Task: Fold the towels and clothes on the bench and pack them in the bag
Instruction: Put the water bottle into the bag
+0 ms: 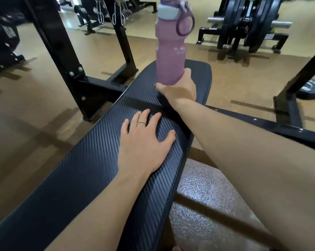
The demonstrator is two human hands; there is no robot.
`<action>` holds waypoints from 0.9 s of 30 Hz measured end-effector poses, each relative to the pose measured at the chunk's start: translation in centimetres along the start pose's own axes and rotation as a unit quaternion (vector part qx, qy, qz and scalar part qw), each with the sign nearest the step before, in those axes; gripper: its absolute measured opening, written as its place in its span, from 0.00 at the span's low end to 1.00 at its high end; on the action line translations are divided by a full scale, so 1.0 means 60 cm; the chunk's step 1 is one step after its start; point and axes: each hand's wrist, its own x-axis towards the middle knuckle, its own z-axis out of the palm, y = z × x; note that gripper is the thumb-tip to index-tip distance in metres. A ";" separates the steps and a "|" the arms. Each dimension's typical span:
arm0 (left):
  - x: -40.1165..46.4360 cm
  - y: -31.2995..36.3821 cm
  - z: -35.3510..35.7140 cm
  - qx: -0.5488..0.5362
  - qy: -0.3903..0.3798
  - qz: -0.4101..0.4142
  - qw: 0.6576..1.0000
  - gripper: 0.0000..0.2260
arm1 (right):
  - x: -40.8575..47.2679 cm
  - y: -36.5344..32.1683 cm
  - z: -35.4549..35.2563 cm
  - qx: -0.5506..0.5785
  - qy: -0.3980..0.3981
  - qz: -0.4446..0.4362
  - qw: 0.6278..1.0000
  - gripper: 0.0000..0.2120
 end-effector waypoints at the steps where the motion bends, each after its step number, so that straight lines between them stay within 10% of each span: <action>1: 0.000 0.001 0.000 0.000 -0.003 0.000 1.000 0.31 | -0.014 -0.003 -0.014 0.001 -0.019 0.018 1.000 0.31; 10: -0.117 0.030 -0.074 -0.115 -0.142 0.003 0.983 0.29 | -0.300 -0.025 -0.193 0.117 -0.117 0.177 0.970 0.33; 16: -0.312 0.094 -0.228 -0.508 -0.225 -0.059 0.830 0.28 | -0.558 -0.031 -0.324 0.220 -0.100 0.218 0.945 0.48; 24: -0.511 0.258 -0.402 -0.666 -0.325 0.028 0.671 0.37 | -0.839 0.008 -0.563 0.150 -0.098 0.155 0.972 0.37; 27: -0.586 0.352 -0.415 -0.643 -0.299 0.052 0.703 0.25 | -0.924 0.054 -0.634 0.087 -0.062 0.137 0.985 0.35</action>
